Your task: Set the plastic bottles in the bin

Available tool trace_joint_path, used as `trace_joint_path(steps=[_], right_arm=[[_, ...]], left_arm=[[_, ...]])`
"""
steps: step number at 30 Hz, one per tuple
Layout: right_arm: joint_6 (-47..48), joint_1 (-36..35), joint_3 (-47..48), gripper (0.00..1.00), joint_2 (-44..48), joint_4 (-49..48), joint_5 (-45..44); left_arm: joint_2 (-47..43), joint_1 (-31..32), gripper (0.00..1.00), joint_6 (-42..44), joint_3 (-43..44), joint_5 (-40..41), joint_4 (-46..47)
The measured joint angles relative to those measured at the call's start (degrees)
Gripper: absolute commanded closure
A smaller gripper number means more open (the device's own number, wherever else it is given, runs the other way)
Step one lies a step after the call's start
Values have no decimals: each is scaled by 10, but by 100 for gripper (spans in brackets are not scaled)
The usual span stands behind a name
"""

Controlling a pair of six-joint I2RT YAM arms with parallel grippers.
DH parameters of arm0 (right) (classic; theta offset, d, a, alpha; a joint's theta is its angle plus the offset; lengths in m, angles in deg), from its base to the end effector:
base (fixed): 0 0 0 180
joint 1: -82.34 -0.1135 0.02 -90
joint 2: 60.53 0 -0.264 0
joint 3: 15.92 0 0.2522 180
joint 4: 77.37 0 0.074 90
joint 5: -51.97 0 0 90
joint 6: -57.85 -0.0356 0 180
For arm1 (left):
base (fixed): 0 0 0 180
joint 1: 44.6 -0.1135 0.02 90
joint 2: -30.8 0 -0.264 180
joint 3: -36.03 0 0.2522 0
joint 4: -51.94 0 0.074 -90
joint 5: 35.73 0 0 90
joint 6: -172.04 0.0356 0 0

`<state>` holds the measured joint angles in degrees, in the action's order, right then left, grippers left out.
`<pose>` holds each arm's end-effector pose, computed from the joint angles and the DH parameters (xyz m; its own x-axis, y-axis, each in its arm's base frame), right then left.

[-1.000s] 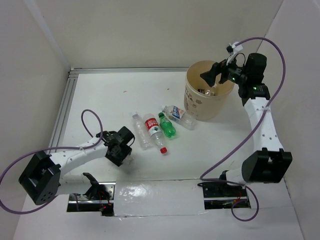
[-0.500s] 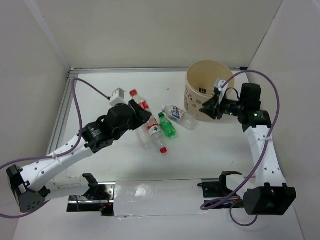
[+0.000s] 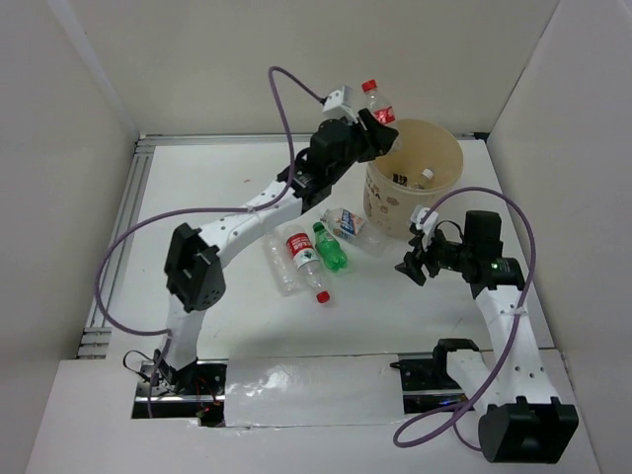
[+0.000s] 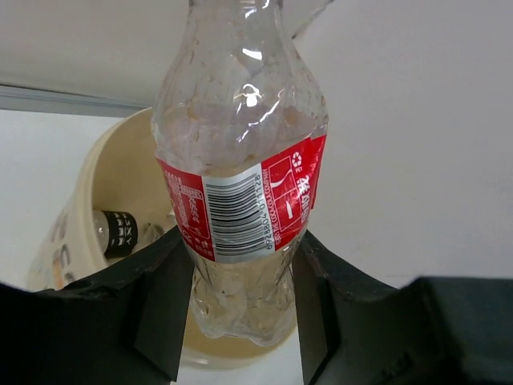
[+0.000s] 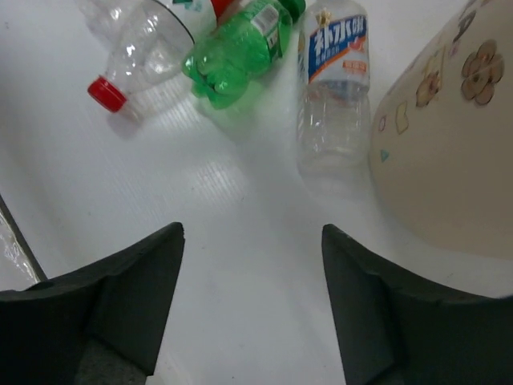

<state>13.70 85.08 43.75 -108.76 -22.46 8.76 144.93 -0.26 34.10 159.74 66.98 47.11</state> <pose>0.1638 0.0181 0.2927 -0.1230 -0.4859 -0.8653 -0.8383 0.5176 -0.1715 0.3523 -0.3333 0.4054 -0.3501 -0.6705 -0.6541 0.3957 0.5271 -0.7521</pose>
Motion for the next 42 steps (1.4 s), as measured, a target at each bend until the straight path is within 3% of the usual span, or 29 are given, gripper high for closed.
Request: trace_joint_path(steps=[2, 3, 6, 8, 13, 16, 22, 26, 33, 34, 36, 38, 39, 42], right_arm=[[0, 0, -16, 19, -2, -5, -17], [-3, 0, -21, 16, -4, -6, -25], [-15, -5, -25, 14, -18, -23, -49], [-25, -16, -25, 14, -31, -45, -63], [-52, -98, -32, 14, -80, -118, -118], [-66, -177, -36, 14, -123, -172, -175], [-97, -272, -35, 14, -238, -301, -327], [-109, -301, 1, 14, -338, -350, -421], [-128, -320, 99, 15, -497, -371, -520], [-131, -320, 108, 18, -512, -369, -525], [-135, -320, 122, 43, -534, -365, -528], [-135, -318, 133, 55, -534, -359, -516], [-136, -317, 138, 68, -533, -353, -500], [-132, -315, 139, 75, -523, -329, -460]], left_arm=[[50, 0, 48, 0, 55, -11, -11], [71, 0, 31, 1, 75, -19, -14], [102, 0, 19, 3, 97, -32, -37], [106, 0, 2, 12, 97, -38, -54], [87, 0, 0, 46, 89, -40, -59], [16, 0, 0, 77, 21, -22, -81], [-273, -11, 0, 98, -276, 50, -108], [-438, -54, 0, 41, -464, 73, -141], [-544, -66, 0, -53, -697, 80, -227], [-552, -66, 0, -64, -711, 80, -237], [-566, -66, 0, -78, -721, 80, -249], [-570, -66, 0, -82, -720, 80, -246], [-570, -66, 0, -85, -719, 80, -243], [-567, -66, 0, -93, -718, 80, -238]])
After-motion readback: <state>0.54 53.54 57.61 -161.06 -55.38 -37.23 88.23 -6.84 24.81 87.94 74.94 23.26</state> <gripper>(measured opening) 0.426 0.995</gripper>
